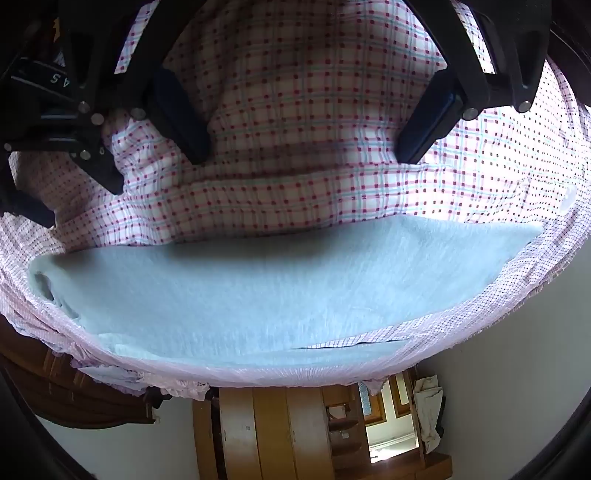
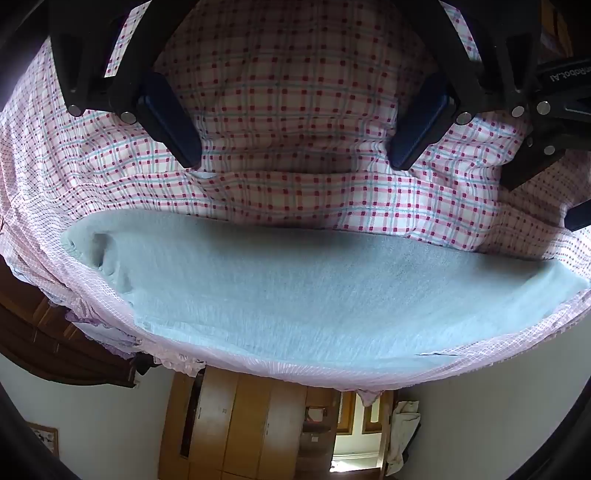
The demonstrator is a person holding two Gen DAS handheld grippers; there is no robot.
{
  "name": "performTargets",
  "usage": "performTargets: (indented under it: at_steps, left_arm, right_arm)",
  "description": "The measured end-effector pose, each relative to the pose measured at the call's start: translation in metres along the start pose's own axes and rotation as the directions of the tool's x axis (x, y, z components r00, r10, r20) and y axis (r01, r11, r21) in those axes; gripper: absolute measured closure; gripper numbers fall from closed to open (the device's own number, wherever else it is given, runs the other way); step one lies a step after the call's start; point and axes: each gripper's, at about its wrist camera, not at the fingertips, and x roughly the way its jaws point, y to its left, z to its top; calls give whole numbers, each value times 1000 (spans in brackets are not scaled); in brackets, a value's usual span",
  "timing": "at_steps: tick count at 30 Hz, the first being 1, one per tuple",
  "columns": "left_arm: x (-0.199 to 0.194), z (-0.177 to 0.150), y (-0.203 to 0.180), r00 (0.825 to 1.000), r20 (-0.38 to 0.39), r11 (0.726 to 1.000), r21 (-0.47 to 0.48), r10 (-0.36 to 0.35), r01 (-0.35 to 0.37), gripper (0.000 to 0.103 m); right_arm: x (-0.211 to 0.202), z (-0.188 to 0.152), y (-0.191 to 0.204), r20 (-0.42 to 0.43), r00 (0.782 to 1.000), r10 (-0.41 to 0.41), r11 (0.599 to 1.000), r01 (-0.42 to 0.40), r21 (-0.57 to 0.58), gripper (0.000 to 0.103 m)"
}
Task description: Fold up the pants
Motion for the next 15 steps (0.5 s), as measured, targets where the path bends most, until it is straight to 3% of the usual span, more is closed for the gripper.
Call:
performTargets:
  at_steps: [15]
  left_arm:
    - [-1, -2, -1, 1000, -4, 1000, -9, -1, 1, 0]
  right_arm:
    - [0, 1, 0, -1, 1000, 0, 1000, 0, 1, 4]
